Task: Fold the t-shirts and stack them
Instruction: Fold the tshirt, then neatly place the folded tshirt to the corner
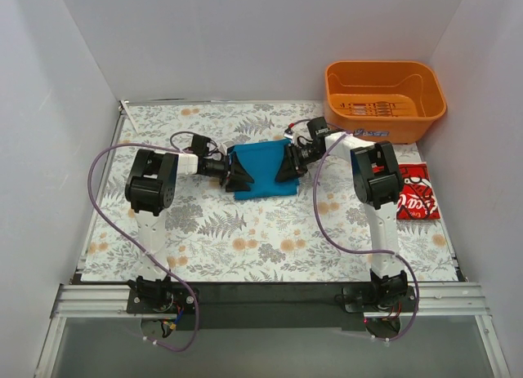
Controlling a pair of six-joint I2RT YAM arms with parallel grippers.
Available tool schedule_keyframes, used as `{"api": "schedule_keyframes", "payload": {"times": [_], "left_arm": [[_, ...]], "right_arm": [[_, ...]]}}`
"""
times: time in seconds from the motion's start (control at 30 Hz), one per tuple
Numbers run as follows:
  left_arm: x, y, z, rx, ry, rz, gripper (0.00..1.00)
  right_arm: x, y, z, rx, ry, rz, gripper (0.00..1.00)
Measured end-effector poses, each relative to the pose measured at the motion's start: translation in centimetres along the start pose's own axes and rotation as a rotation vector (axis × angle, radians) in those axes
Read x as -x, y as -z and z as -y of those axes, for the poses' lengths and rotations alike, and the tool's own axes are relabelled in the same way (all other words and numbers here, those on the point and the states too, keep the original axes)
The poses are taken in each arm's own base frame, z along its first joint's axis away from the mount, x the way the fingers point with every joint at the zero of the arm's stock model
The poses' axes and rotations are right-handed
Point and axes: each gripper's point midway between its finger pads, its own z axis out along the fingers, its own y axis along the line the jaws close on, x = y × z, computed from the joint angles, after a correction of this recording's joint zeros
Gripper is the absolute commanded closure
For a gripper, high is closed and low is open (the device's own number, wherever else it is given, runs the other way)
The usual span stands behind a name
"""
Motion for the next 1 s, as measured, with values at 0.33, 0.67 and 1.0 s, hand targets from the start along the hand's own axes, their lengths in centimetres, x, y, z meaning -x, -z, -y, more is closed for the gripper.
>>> {"api": "schedule_keyframes", "payload": {"times": [0.33, 0.67, 1.0], "left_arm": [[-0.4, 1.9, -0.2, -0.011, 0.0, 0.025, 0.52], [2.1, 3.3, 3.0, 0.175, -0.461, 0.153, 0.43], [-5.0, -6.9, 6.5, 0.247, -1.517, 0.03, 0.41]], "right_arm": [[-1.2, 2.1, 0.6, -0.098, 0.105, 0.008, 0.55], [-5.9, 7.2, -1.2, -0.264, 0.288, -0.012, 0.57], [-2.5, 12.6, 1.2, -0.33, 0.021, 0.213, 0.36]]}}
